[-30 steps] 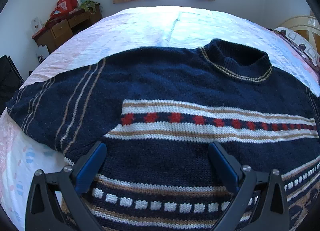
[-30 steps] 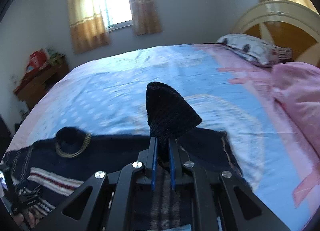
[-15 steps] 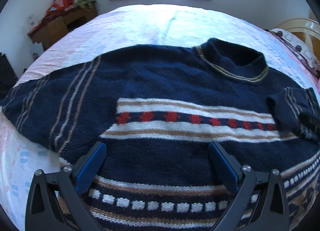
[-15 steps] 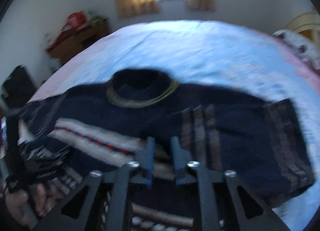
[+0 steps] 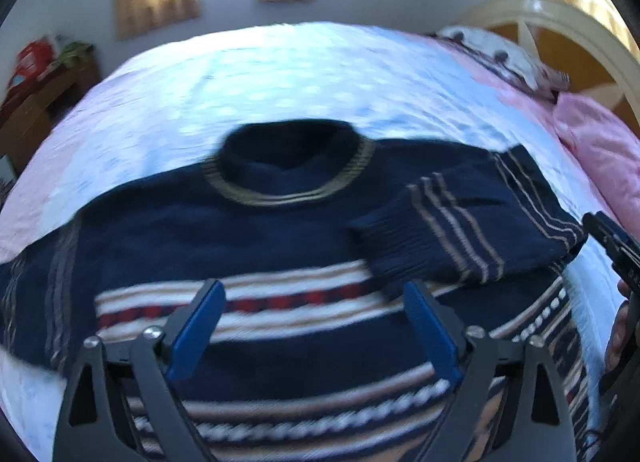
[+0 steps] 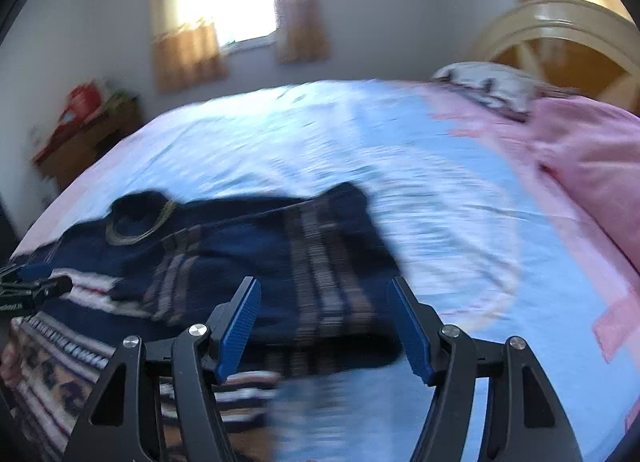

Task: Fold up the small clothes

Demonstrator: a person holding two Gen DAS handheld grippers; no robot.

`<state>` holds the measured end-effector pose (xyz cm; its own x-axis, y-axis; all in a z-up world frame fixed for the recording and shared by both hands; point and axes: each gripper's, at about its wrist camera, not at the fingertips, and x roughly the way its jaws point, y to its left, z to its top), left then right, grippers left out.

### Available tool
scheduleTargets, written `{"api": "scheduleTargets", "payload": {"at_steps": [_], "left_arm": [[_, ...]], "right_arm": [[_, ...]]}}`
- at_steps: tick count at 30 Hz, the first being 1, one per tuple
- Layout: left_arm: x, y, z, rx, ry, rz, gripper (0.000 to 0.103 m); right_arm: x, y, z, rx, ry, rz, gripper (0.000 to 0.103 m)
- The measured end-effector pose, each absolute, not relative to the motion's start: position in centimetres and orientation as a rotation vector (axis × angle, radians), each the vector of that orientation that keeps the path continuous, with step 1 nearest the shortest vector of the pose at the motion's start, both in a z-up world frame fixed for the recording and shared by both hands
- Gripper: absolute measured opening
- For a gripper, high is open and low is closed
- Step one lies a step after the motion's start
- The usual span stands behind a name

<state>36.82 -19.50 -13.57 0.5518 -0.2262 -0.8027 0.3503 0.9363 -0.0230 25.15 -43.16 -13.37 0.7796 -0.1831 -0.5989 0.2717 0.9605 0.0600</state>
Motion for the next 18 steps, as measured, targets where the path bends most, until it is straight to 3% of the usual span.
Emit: {"api": "scheduleTargets", "payload": {"at_steps": [4,9,11,18], "left_arm": [[40.0,-23.0,-16.3,0.145,1.043,-0.333,0.061],[41.3,-24.2,-16.9,0.034,1.055,-0.348,0.054],[41.0,-24.8,-16.9,0.024,1.046,-0.395,0.013],[40.2,-24.0,-13.9,0.085,0.963,-0.417,0.011]], "right_arm": [[24.2,-45.2,-14.1,0.181,0.577,-0.293,0.067],[23.7,-45.1,-14.1,0.169,0.549,-0.285,0.067],[23.5,-44.6,-14.1,0.15,0.543,-0.287,0.067],[23.1,-44.5,-14.0,0.155,0.529,-0.3,0.067]]}}
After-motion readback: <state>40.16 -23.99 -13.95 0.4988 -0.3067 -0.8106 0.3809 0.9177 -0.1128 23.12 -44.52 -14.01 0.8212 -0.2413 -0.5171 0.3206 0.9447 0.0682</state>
